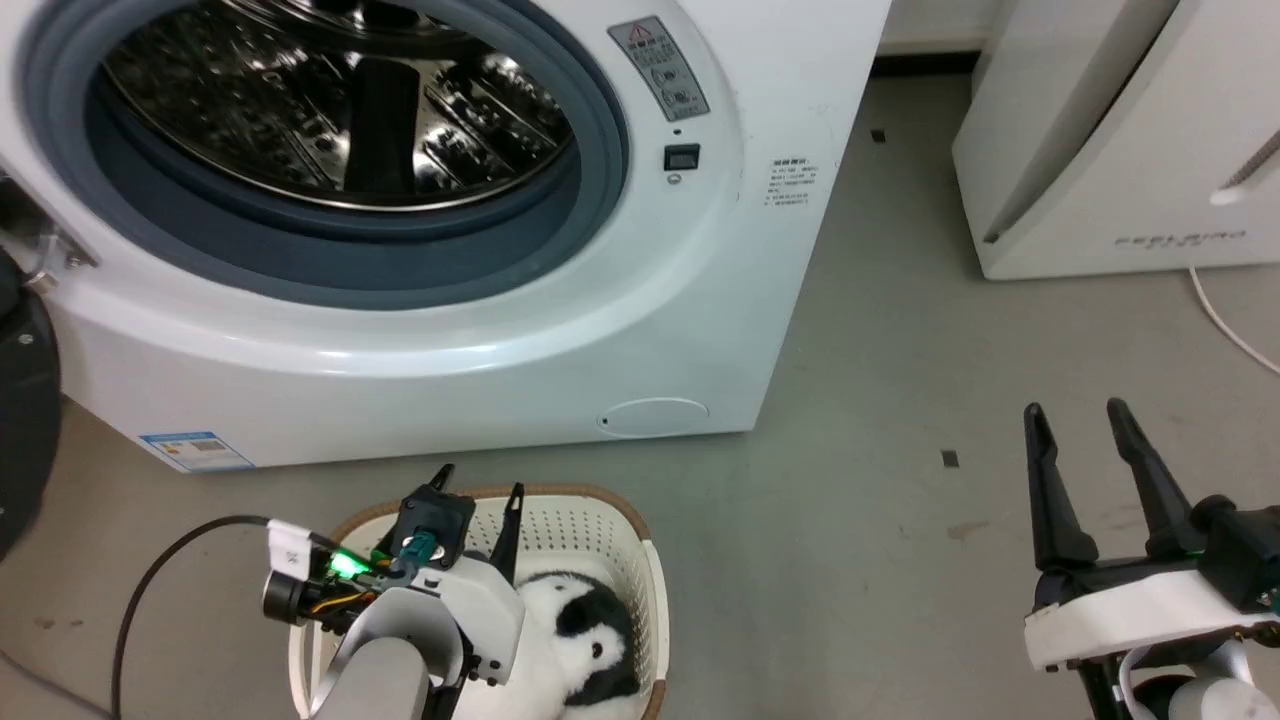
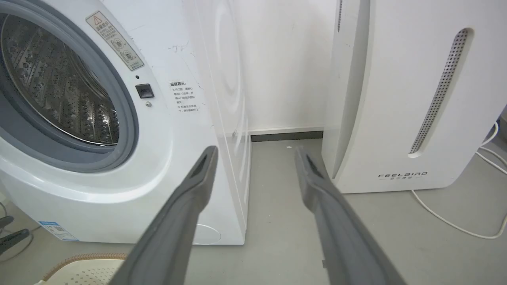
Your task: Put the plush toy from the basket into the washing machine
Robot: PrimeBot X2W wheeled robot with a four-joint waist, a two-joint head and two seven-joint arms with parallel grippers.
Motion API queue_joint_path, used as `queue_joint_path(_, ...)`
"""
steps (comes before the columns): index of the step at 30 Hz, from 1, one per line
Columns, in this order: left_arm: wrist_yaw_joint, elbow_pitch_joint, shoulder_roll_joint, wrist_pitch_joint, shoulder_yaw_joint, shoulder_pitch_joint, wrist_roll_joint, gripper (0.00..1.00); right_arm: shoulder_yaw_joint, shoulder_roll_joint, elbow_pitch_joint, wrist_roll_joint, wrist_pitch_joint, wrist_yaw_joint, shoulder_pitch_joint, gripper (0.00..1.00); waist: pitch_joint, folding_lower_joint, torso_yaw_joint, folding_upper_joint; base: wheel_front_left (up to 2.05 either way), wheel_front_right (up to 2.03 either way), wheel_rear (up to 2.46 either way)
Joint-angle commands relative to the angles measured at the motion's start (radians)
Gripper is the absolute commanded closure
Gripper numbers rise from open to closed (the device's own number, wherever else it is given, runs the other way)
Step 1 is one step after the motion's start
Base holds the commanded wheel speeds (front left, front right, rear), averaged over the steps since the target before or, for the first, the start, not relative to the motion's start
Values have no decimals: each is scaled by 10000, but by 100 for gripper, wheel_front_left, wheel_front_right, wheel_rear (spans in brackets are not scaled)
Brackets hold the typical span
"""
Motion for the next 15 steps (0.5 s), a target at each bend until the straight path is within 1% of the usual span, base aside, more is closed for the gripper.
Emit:
queue_joint_path(1,-85,488,53,-9,-167,-389,68,0,-76,-5,-65,188,-144,-4,-249,0,243,-1,-128,0,0,0,0)
queue_joint_path(15,-393,2324,257,438,-1161,-1456,334,0,-135,-6,-182,371,-436,-4,-666,0,1407,-1,-507,0,0,0,0)
